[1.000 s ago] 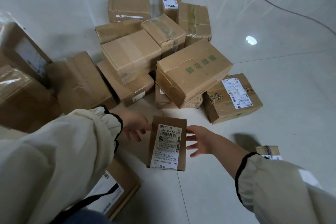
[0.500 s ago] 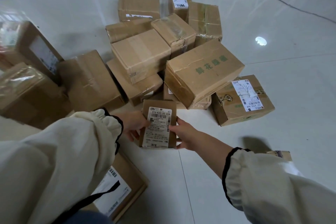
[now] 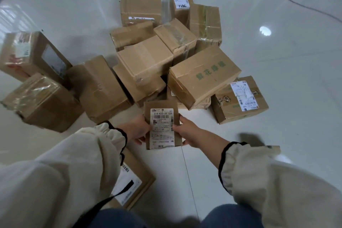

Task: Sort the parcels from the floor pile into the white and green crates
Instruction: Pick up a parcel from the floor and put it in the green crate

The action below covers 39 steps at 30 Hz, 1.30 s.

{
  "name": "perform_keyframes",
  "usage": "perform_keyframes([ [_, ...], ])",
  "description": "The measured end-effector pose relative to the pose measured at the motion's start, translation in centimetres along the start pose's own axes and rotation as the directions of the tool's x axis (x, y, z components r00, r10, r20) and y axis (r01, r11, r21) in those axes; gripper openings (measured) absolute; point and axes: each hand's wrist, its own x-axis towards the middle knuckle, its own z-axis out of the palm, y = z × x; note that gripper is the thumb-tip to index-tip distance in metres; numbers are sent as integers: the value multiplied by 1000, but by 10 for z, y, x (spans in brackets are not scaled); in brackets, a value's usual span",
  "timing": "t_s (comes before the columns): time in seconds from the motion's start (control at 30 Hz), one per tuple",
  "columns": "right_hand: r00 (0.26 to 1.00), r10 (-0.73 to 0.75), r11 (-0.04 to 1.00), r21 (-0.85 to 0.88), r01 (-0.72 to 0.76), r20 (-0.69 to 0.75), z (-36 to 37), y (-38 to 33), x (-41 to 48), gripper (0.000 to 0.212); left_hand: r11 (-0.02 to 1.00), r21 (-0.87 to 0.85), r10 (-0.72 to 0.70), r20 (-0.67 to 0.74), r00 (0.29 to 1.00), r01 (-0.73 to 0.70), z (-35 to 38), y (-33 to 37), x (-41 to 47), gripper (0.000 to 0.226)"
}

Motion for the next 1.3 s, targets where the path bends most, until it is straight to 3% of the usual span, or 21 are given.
perform_keyframes([
  [0.27, 998, 40, 999, 6, -39, -41, -26, -100, -159, 54, 995, -96, 44, 103, 994, -34, -62, 84, -150, 26],
  [0.4, 997, 17, 1000, 23, -16, -78, -47, -163, -270, 43, 993, 24, 107, 143, 984, -112, -105, 141, -247, 29],
  [0.6, 971, -75, 996, 25, 83, -229, -67, -268, -444, 27, 974, 31, 218, 119, 969, -223, -175, 225, -404, 19],
  [0.73, 955, -99, 994, 25, 111, -280, -72, -321, -545, 36, 901, 181, 389, 65, 919, -394, -211, 275, -509, 22],
  [1.03, 869, -151, 966, 118, 232, -472, -115, -337, -701, 34, 754, 268, 597, 99, 796, -599, -204, 356, -648, 26],
  [1.3, 795, -145, 939, 171, 298, -590, -151, -305, -788, 25, 657, 330, 651, 204, 731, -678, -150, 400, -716, 25],
])
